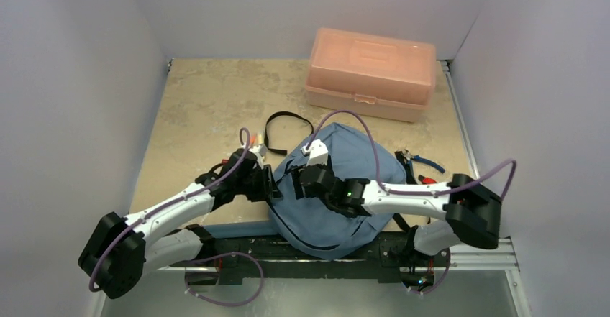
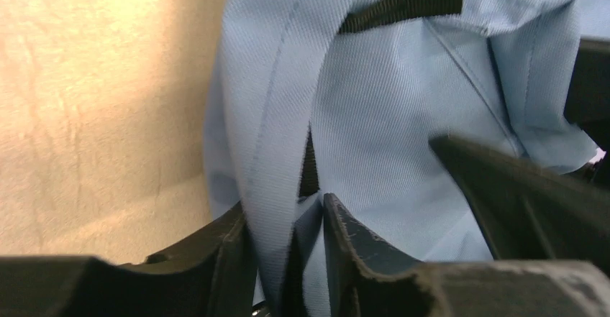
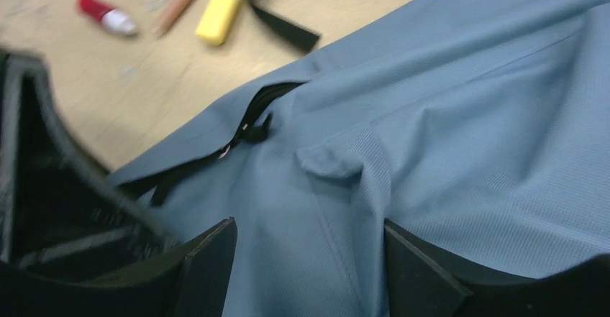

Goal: Pack the student bag
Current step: Adjust the student bag at the center of the board.

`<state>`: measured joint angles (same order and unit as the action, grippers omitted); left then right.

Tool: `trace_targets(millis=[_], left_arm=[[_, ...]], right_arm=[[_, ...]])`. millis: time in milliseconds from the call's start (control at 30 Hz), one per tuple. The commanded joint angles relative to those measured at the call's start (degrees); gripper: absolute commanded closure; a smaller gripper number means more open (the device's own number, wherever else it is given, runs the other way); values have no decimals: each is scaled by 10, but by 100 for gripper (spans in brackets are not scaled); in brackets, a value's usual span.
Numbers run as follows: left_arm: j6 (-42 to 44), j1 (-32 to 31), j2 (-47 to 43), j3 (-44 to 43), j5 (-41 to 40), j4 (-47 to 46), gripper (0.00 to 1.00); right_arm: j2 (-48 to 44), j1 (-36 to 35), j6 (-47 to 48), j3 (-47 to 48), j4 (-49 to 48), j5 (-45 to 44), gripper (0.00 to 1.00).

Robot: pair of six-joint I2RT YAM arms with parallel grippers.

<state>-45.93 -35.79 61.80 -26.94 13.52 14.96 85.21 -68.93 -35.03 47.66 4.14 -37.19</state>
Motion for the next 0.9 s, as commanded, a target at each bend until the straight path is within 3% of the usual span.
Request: trace_targets(millis=[0, 100, 200, 300, 433, 633, 867], left_arm=[[-9, 0, -45, -61, -61, 94, 60], [-25, 9, -60, -134, -101, 227, 57], [-38, 27, -74, -191, -105, 303, 56], [-51, 33, -81, -235, -92, 325, 55], [-84, 35, -50, -288, -29, 325, 55], [-223, 8, 70, -315, 147, 215, 57], [-339, -56, 192, -379, 108, 186, 55]], right_arm=[[-104, 7, 36, -75, -52, 270, 20], [-160, 27, 34, -90, -37, 317, 15], [-201, 79, 21, -101, -1, 338, 15], [-242, 133, 10, -119, 16, 347, 16], [-290, 151, 18, -134, 36, 350, 19], [-324, 151, 29, -162, 66, 358, 47], [-357, 147, 23, -205, 45, 391, 94]])
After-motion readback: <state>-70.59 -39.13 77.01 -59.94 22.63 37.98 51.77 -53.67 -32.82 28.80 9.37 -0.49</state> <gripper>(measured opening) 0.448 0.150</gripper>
